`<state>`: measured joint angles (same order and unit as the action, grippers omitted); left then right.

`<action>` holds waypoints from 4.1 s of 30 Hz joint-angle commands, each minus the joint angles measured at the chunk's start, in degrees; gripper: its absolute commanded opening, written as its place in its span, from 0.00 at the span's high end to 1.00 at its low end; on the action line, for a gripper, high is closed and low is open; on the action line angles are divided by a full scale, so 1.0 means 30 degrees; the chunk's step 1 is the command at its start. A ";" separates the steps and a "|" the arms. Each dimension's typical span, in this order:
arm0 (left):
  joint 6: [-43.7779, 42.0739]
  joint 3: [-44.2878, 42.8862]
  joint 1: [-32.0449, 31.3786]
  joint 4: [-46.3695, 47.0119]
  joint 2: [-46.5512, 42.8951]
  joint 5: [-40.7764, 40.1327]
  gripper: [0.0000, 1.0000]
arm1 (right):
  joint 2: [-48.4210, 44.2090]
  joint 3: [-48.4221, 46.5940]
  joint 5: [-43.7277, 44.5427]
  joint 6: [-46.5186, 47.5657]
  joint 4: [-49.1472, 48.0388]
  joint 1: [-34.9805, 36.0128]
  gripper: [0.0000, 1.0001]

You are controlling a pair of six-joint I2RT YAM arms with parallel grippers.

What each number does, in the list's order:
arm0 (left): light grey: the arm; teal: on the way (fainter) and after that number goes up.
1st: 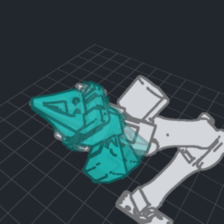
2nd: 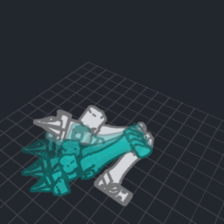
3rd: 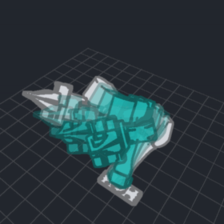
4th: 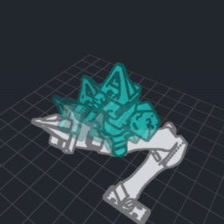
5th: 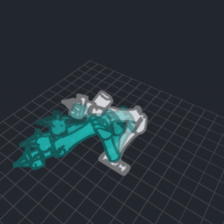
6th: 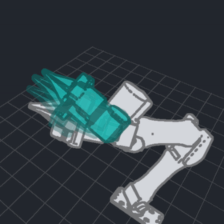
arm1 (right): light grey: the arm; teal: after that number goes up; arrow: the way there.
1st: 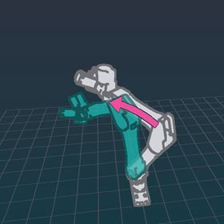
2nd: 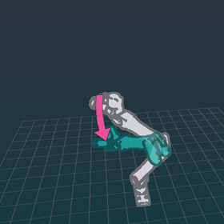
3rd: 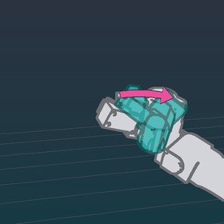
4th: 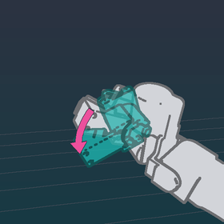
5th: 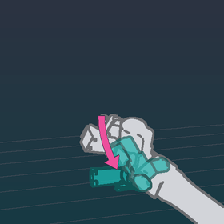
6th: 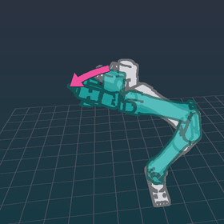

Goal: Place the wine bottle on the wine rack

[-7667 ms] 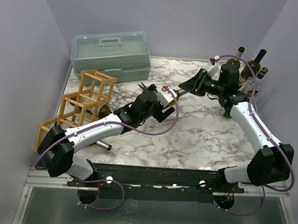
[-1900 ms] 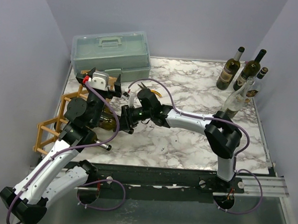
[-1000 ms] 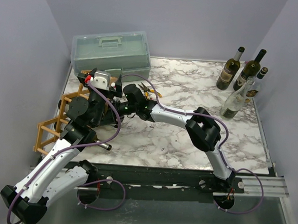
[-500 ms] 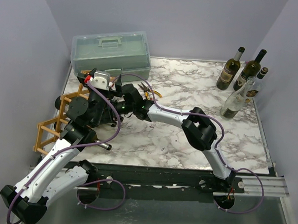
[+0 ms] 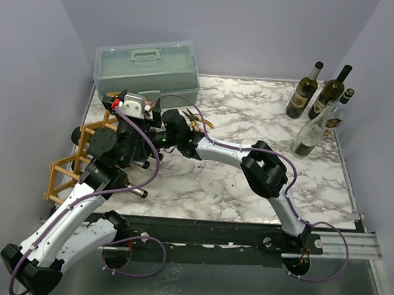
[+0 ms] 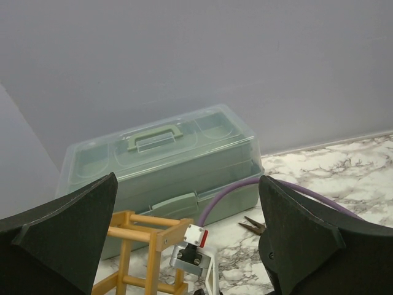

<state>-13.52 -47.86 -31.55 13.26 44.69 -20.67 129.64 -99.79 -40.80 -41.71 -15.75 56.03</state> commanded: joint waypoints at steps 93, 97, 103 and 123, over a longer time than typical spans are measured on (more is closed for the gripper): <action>0.2661 -0.1187 -0.0030 -0.1460 0.3199 0.1557 0.01 | -0.3876 -0.7230 2.3149 1.1108 1.3860 -1.8589 0.22; 0.2602 -0.1196 -0.0023 -0.1453 0.3319 0.1403 0.01 | -0.3289 -0.6720 2.3503 1.1375 1.2725 -1.8589 0.27; 0.2445 -0.1202 -0.0030 -0.1518 0.3296 0.1344 0.01 | -0.3290 -0.5979 2.2762 1.1044 1.1610 -1.8581 0.41; 0.2419 -0.1348 -0.0030 -0.1664 0.3568 0.1543 0.01 | -0.8504 0.1667 1.4897 0.9485 0.9234 -1.7915 0.99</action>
<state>-6.61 -51.72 -31.51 7.62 54.63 -16.86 110.10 -99.85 14.79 -8.43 10.76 0.05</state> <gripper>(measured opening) 0.986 0.344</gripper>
